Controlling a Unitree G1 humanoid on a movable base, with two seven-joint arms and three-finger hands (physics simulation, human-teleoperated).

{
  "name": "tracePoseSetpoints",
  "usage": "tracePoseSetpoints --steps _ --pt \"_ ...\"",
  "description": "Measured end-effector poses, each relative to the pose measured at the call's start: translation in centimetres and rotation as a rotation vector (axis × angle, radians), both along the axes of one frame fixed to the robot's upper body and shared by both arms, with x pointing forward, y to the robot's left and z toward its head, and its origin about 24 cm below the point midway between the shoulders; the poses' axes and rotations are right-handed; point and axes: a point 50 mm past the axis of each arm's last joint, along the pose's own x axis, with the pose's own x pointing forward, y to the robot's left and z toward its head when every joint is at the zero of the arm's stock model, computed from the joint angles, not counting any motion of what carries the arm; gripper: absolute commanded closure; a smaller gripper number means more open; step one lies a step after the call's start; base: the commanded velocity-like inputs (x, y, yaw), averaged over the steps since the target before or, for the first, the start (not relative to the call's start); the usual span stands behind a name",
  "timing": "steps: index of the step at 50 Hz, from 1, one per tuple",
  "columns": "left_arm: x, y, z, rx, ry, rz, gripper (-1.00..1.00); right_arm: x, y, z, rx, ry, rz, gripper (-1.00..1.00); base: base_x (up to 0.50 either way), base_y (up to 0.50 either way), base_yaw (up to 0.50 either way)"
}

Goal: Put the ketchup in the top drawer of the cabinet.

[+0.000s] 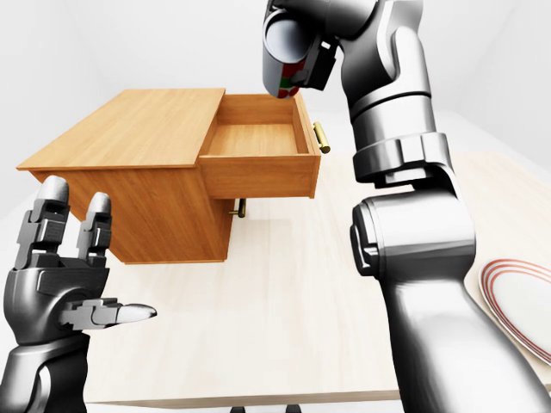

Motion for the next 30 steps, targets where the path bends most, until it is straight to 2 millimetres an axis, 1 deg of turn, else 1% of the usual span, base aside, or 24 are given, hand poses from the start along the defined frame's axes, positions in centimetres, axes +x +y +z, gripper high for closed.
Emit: tracePoseSetpoints --steps 14,30 --pt "-0.1 0.0 0.0 0.0 0.002 -0.002 -1.0 0.3 1.1 0.3 0.045 0.068 0.041 1.0 0.0 0.0 0.0" --pt "-0.1 -0.2 -0.1 0.004 0.006 -0.008 -1.0 0.5 1.5 0.2 0.084 0.112 0.066 1.0 0.0 0.0 0.0"
